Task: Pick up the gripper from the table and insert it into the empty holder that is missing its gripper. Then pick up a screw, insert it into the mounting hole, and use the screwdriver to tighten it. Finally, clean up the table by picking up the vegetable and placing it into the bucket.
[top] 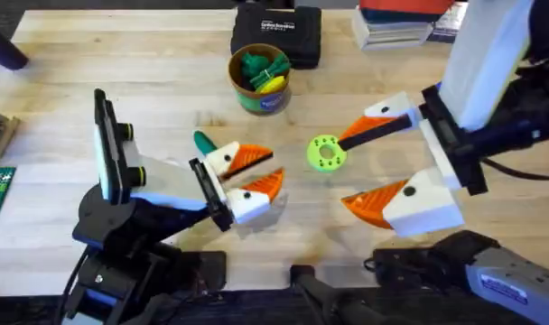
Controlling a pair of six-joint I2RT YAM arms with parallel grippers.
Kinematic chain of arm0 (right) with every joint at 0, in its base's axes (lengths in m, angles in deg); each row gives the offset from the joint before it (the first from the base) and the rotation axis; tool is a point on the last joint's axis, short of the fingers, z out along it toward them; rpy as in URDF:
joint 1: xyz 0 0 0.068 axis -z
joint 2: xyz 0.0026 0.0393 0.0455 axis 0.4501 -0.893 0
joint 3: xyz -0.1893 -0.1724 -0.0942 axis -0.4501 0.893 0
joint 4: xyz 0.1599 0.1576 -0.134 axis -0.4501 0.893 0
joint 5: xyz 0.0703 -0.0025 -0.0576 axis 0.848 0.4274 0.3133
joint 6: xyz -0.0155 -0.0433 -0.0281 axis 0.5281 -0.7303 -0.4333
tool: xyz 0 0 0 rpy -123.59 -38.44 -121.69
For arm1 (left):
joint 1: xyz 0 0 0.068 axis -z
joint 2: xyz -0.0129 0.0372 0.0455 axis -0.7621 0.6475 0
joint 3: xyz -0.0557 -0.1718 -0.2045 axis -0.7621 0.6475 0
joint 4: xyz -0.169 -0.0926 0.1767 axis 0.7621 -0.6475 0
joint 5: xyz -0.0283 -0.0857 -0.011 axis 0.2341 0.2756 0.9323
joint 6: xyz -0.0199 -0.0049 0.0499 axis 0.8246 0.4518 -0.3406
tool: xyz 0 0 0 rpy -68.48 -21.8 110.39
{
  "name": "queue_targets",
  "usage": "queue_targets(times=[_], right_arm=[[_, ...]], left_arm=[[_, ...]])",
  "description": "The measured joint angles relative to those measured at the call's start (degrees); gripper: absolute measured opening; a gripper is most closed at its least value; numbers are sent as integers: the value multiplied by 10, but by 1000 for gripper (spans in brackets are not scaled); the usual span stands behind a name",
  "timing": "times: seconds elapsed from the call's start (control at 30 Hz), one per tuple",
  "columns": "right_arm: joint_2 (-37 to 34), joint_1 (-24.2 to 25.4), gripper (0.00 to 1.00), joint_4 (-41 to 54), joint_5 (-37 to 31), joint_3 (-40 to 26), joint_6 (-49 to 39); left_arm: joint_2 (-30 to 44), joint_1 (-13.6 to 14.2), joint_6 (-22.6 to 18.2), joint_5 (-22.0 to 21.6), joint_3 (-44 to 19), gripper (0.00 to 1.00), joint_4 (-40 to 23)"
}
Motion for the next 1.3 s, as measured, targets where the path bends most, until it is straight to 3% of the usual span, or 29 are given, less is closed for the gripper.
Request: queue_targets(times=[0.07, 0.13, 0.33, 0.47, 0.7, 0.93, 1.1, 1.3], right_arm=[[-5, 0, 993, 0, 0, 0, -4], [-10, 0, 993, 0, 0, 0, -7], [-18, 4, 993, -20, -1, 0, -7], [-19, 34, 993, -57, -34, 0, 25], [-44, 173, 993, -101, -208, 0, 125], [-114, 321, 993, -164, -375, 0, 154], [-167, 380, 993, -193, -428, 0, 157], [-232, 404, 993, -237, -467, 0, 151]], left_arm=[[0, 0, -1, 0, 0, 57, 0], [0, 0, -2, 0, 0, 8, 0], [0, 0, -2, 0, 0, 5, 0], [0, 0, -2, 0, 0, 4, 0], [0, 0, -2, 0, 0, 4, 0], [0, 0, -2, 0, 0, 4, 0], [0, 0, -2, 0, 0, 4, 0], [0, 0, -2, 0, 0, 4, 0]])
